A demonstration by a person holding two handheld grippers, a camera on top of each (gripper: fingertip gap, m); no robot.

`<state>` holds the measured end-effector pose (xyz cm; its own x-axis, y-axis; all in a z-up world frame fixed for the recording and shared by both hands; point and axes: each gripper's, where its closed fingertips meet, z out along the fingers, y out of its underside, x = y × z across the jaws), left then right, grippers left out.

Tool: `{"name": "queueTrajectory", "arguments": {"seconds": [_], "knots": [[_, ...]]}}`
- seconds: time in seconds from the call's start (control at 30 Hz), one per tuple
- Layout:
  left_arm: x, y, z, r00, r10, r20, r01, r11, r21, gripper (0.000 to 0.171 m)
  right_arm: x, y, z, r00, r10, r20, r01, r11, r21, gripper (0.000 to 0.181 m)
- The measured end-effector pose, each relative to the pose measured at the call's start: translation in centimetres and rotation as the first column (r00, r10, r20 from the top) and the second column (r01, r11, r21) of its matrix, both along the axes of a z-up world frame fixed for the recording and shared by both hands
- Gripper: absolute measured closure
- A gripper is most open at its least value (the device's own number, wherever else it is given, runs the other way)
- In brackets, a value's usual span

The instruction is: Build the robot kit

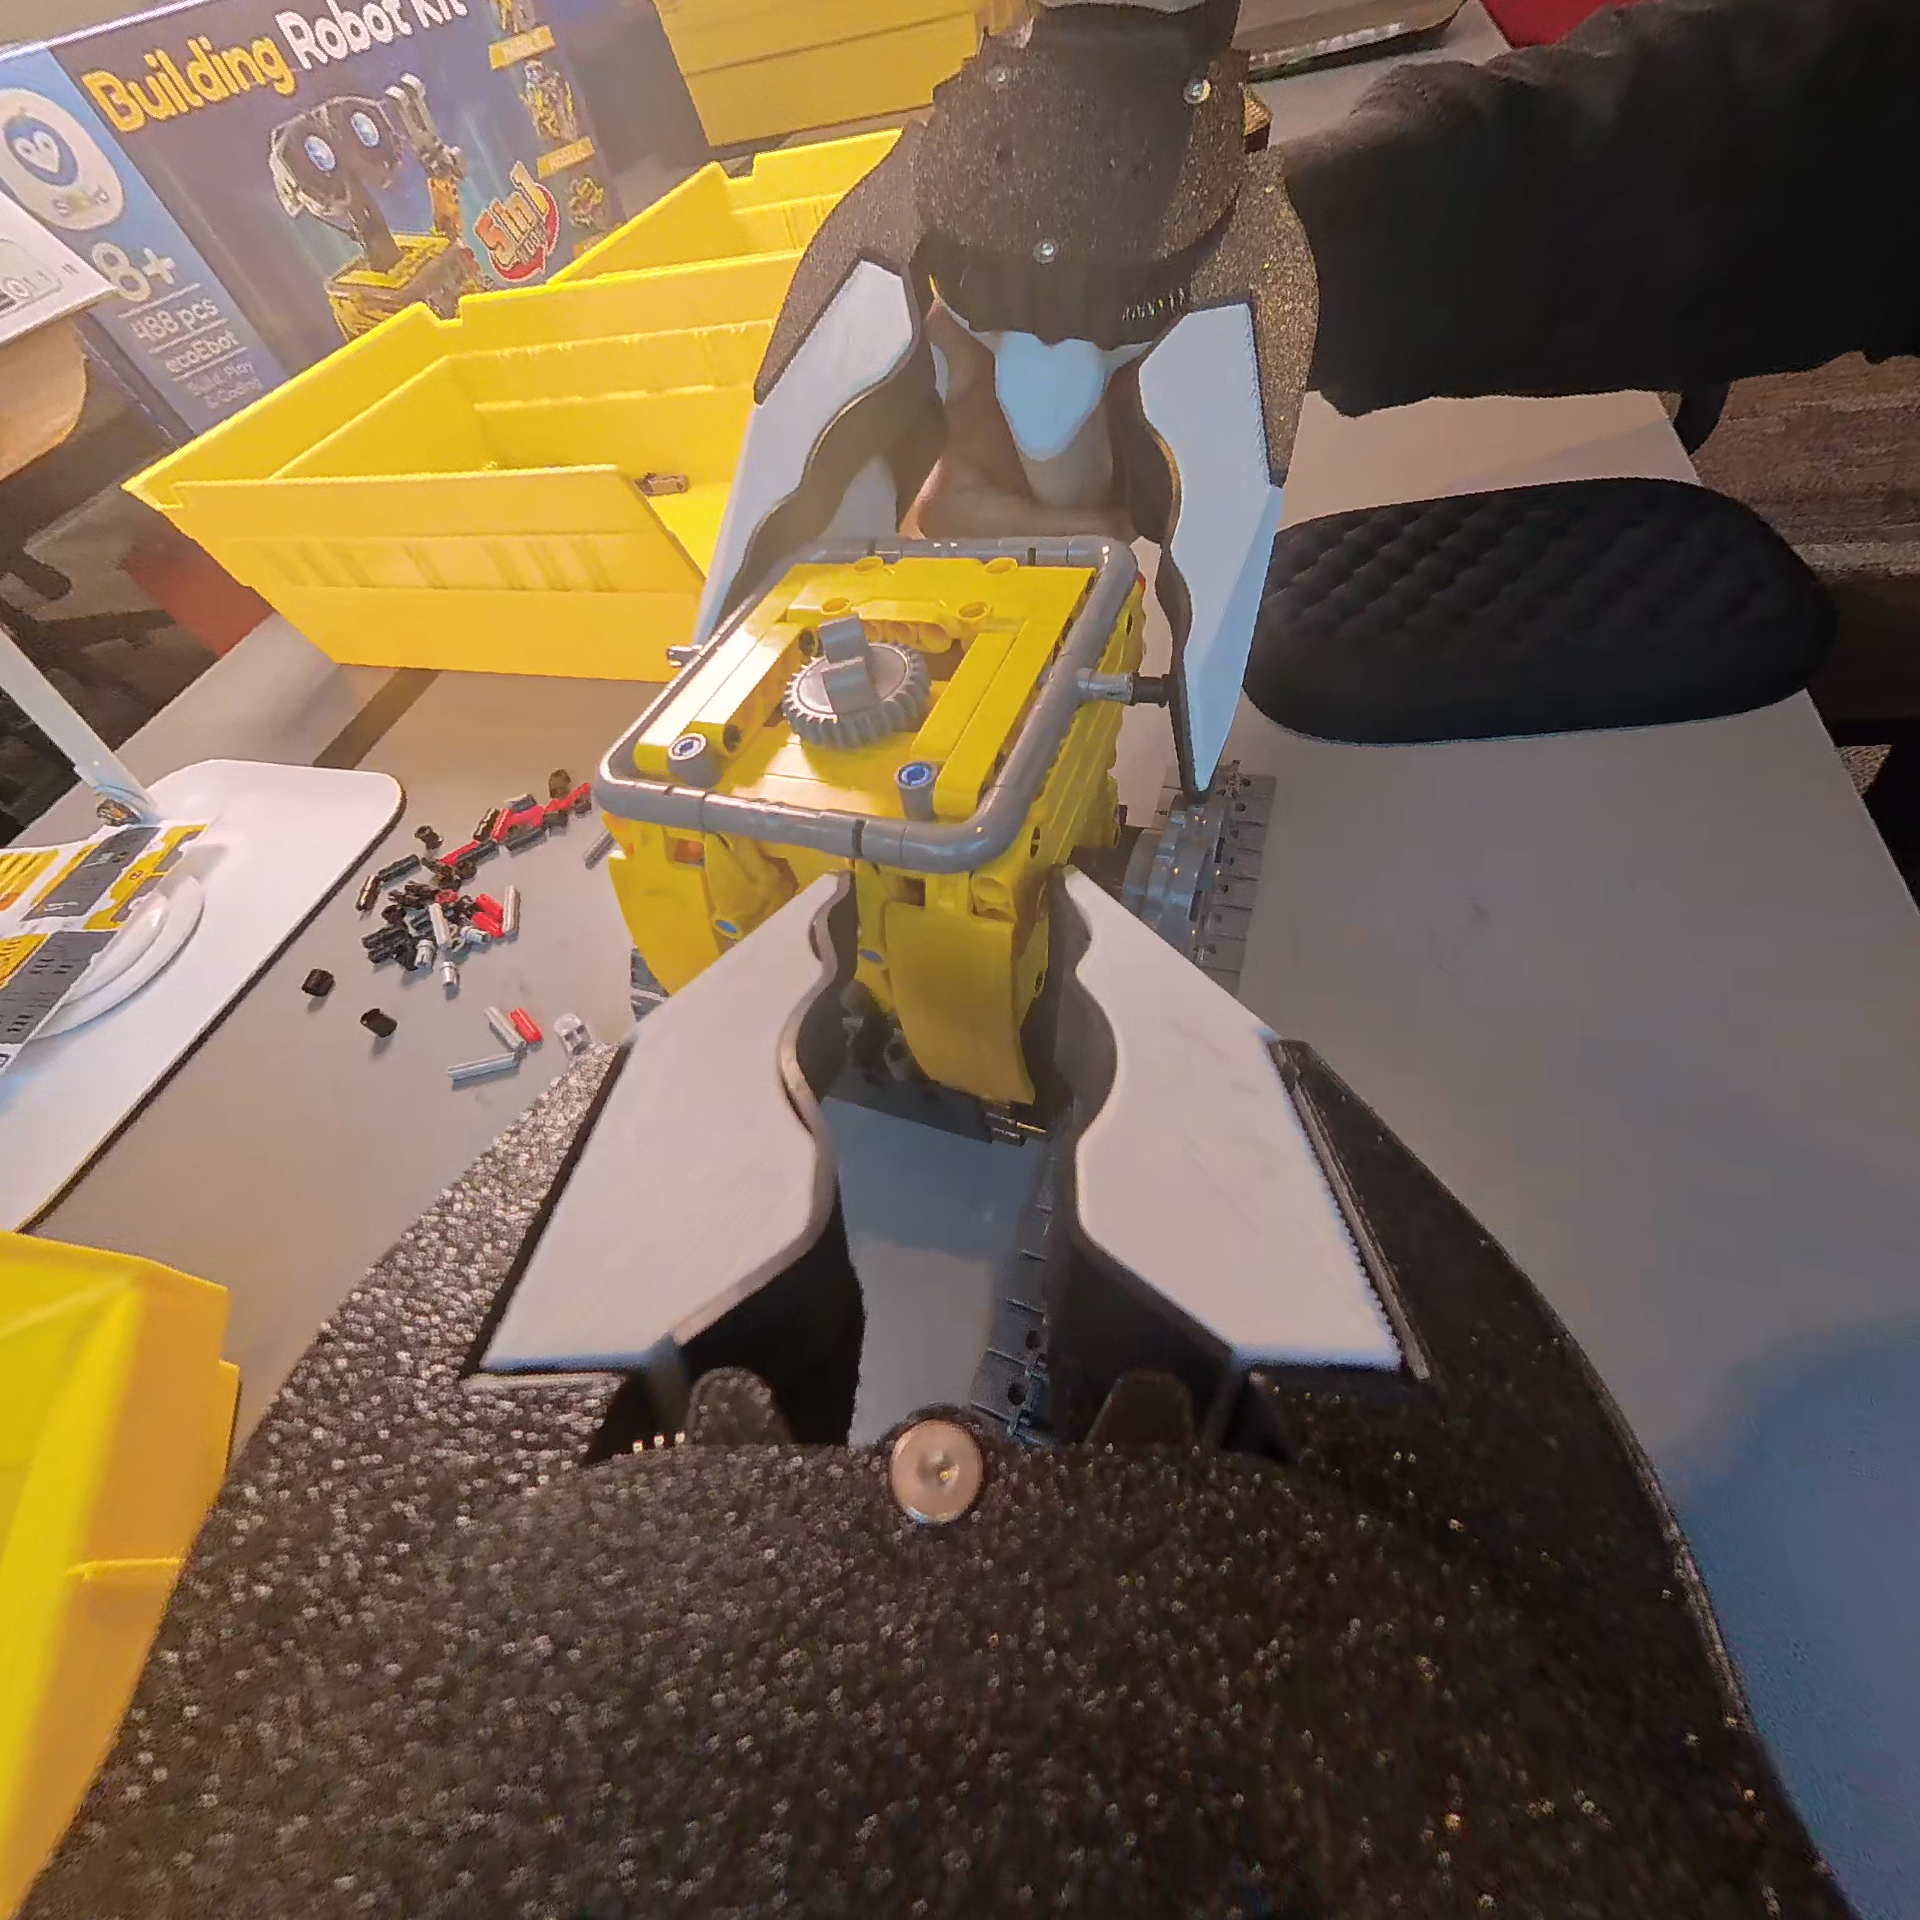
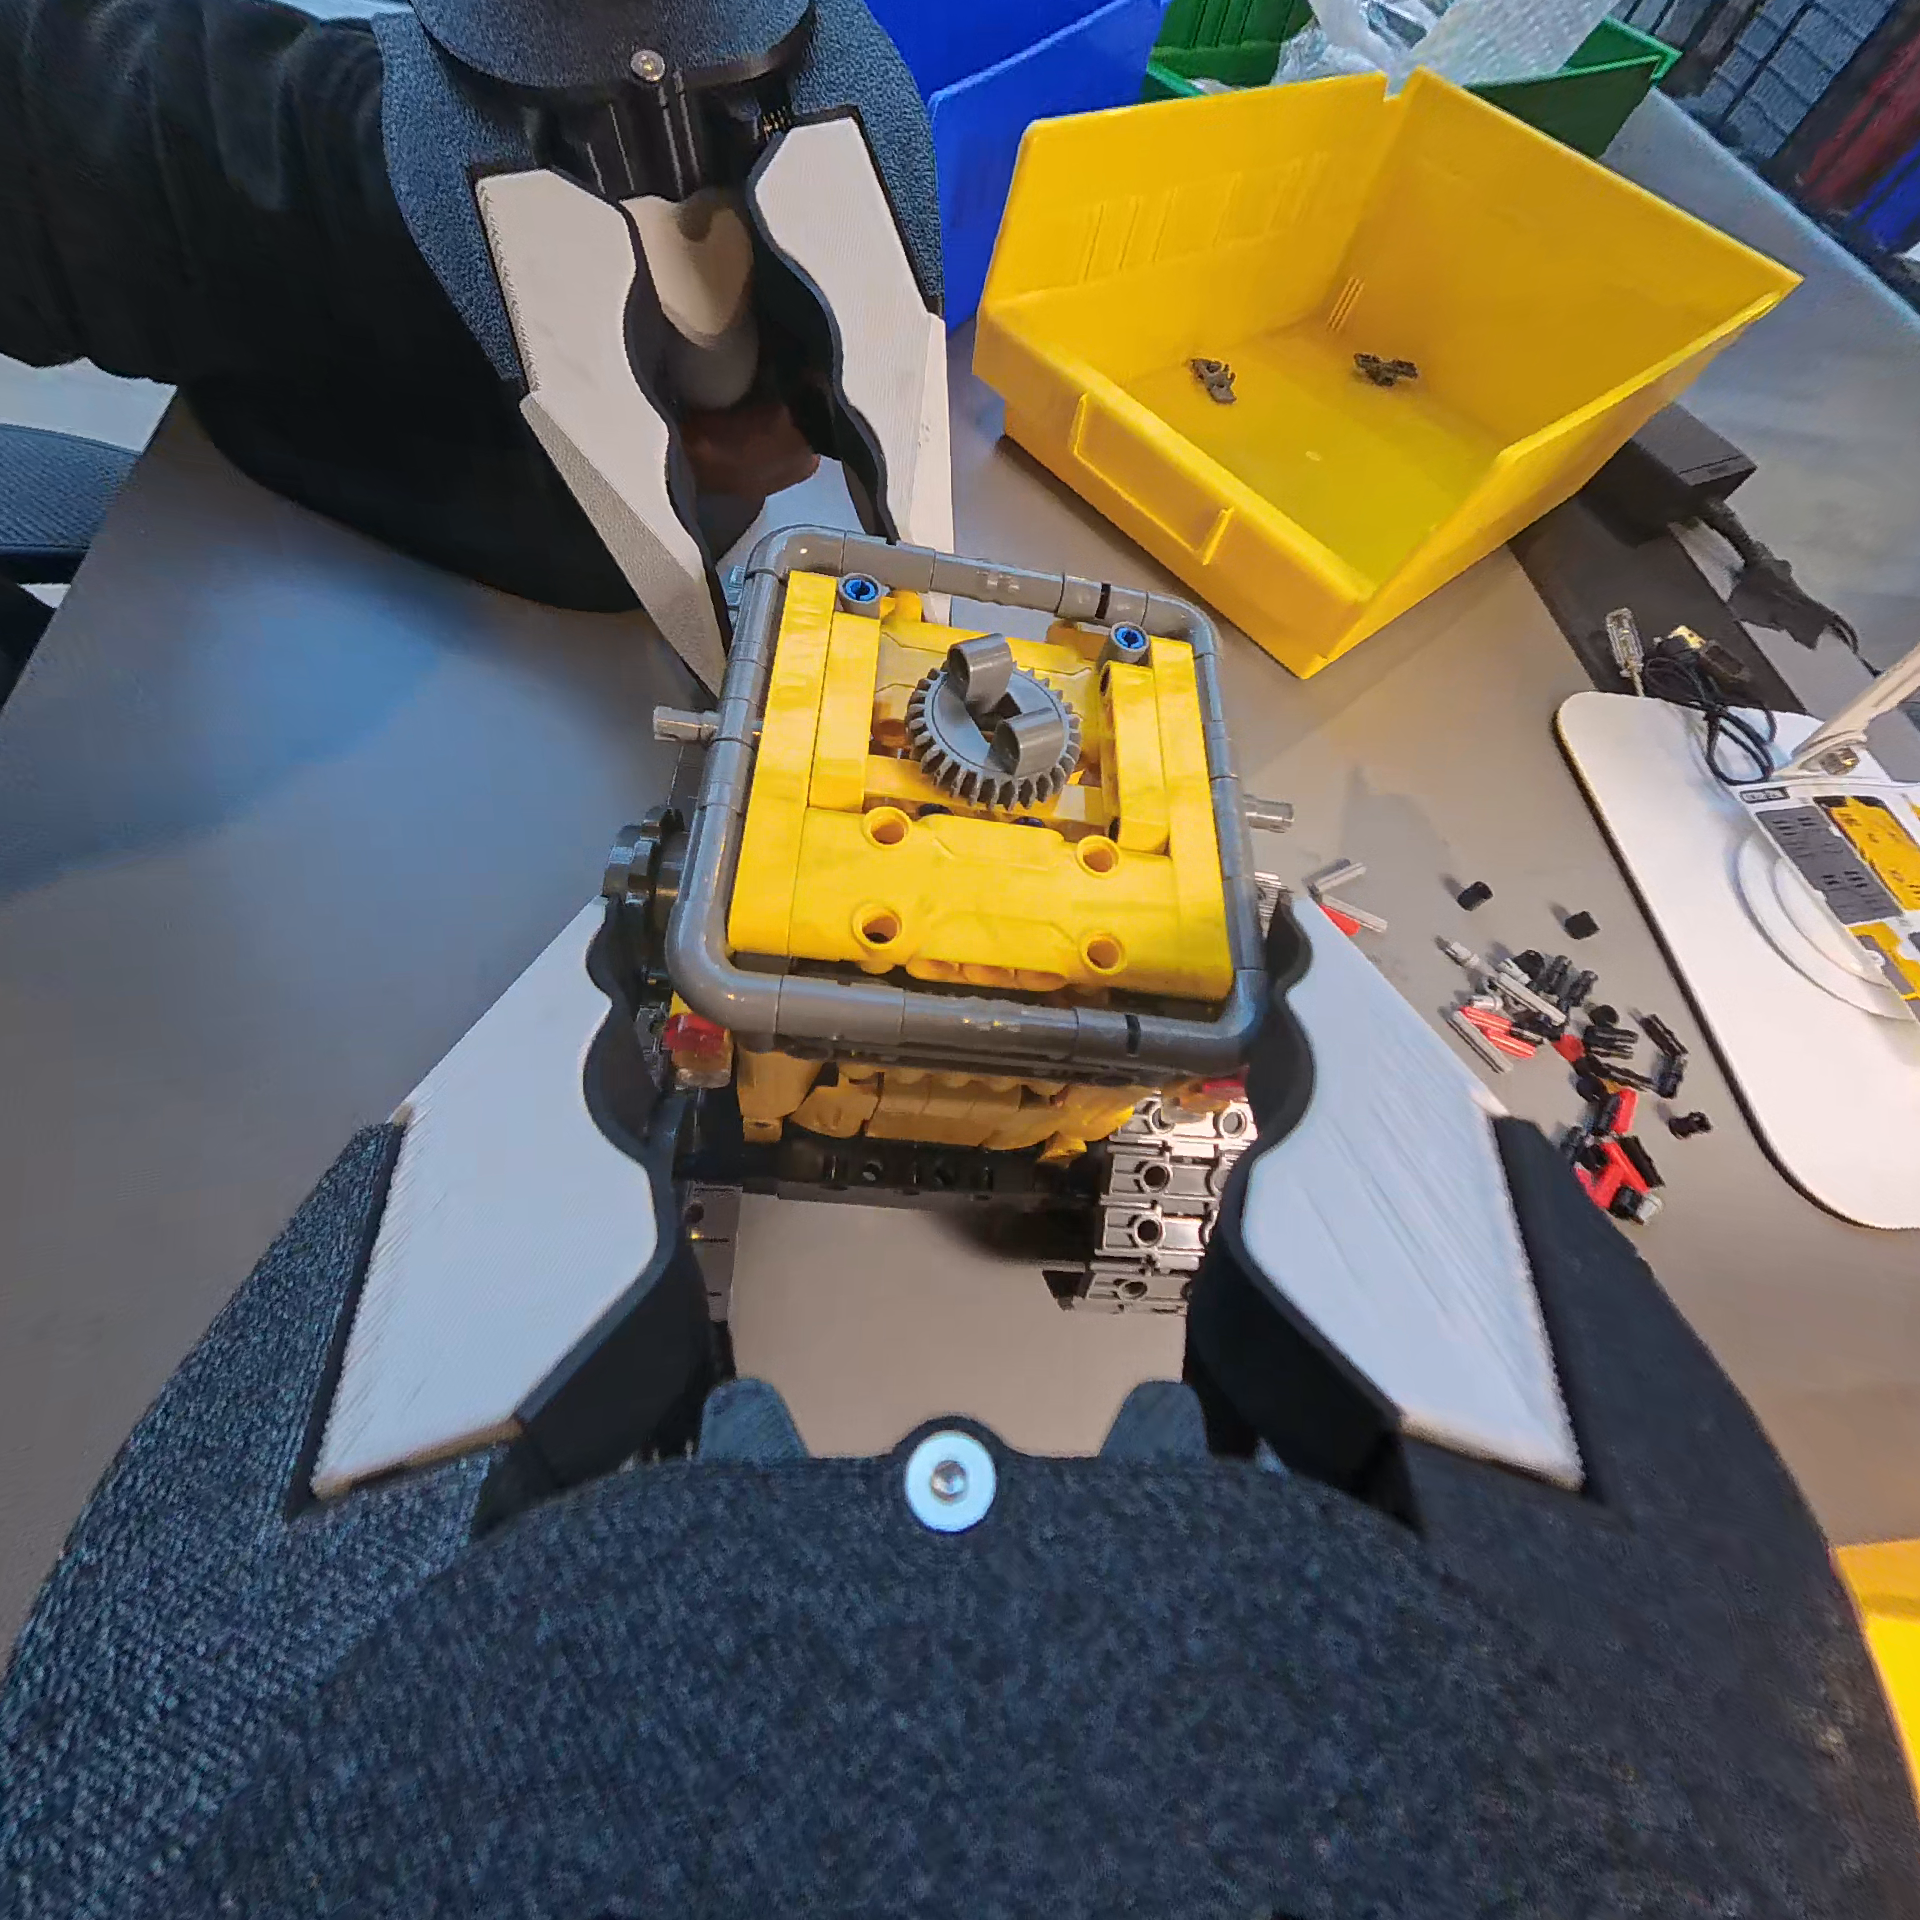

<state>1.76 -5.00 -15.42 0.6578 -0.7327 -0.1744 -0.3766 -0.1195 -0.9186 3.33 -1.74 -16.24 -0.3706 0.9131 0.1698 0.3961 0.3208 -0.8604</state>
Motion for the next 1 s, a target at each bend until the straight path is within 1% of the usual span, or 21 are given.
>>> {"name": "queueTrajectory", "arguments": {"seconds": [0.5, 0.73, 1.0], "knots": [[0.9, 0.1, -0.3, 0.999, 0.032, -0.019, -0.031, 0.999, 0.029, 0.136, 0.7, 0.2, -0.1, 1.0, 0.01, 0.001, -0.01, 1.0, 0.018, 0.063], [0.9, 0.2, -0.4, 1.0, 0.019, -0.024, -0.017, 0.998, 0.065, 0.135, 0.7, 0.3, -0.1, 1.0, -0.004, -0.014, 0.004, 1.0, 0.01, 0.063], [1.2, 0.4, -0.5, 0.997, 0.034, -0.071, -0.028, 0.996, 0.084, 0.134, 1.0, 0.5, -0.1, 1.0, 0.002, 0.006, -0.002, 1.0, 0.023, 0.062]]}}
